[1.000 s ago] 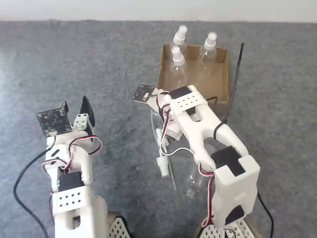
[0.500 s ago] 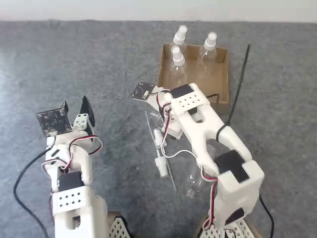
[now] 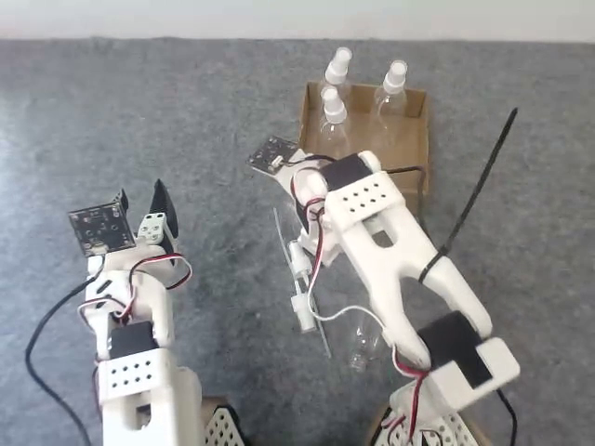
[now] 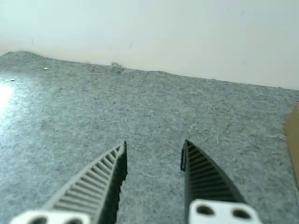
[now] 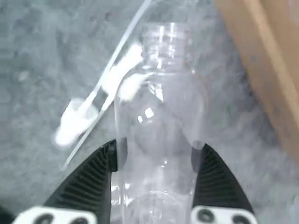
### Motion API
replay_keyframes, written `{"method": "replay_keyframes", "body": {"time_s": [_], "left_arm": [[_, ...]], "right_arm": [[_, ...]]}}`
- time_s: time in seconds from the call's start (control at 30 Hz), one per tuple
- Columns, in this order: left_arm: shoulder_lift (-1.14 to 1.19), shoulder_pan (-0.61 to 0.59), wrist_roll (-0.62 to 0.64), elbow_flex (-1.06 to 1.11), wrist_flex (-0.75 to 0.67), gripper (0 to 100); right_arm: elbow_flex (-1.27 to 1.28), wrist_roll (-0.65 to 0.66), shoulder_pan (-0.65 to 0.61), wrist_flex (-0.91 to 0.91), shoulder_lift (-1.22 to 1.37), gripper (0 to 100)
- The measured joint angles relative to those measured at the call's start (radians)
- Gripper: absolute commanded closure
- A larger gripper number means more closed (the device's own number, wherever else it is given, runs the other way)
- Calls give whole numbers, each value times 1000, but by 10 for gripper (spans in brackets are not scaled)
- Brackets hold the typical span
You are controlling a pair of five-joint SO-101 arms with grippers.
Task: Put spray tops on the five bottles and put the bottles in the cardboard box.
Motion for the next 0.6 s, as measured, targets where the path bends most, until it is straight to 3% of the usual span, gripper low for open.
{"method": "replay_keyframes", "body": {"time_s": [0.2, 0.43, 0.6], "left_arm": [[0, 0, 0, 0, 0, 826], [0, 0, 0, 0, 0, 826], [0, 0, 0, 0, 0, 826]], "right_arm": [[0, -41, 41, 164, -110, 883], [0, -37, 281, 255, -189, 883], [0, 104, 474, 255, -196, 883]]}}
